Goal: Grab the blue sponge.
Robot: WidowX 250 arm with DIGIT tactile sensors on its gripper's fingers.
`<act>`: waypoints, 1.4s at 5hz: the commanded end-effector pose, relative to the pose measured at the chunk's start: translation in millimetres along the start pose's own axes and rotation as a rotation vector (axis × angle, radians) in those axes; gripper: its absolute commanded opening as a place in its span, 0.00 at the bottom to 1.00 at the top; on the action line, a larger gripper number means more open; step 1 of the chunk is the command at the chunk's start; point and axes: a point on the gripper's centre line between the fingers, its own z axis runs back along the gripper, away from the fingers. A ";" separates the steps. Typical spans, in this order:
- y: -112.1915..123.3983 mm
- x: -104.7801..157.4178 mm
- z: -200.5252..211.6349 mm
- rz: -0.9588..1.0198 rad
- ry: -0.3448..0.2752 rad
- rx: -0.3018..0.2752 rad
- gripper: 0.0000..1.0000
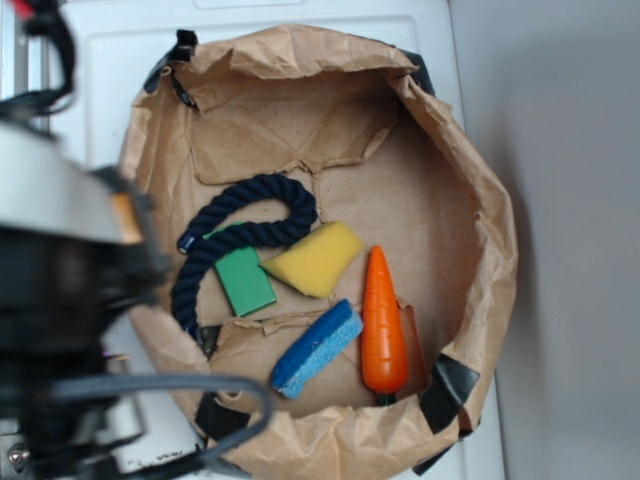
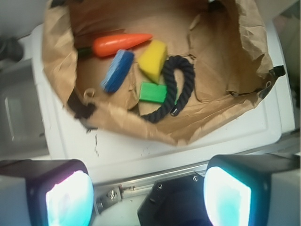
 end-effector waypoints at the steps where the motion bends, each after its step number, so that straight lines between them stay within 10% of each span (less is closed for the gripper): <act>1: 3.0 21.4 0.0 0.181 -0.069 -0.016 1.00; 5: 8.6 38.8 -50.0 0.234 -0.011 0.077 1.00; 7: 8.2 63.4 -101.1 0.315 -0.020 0.013 1.00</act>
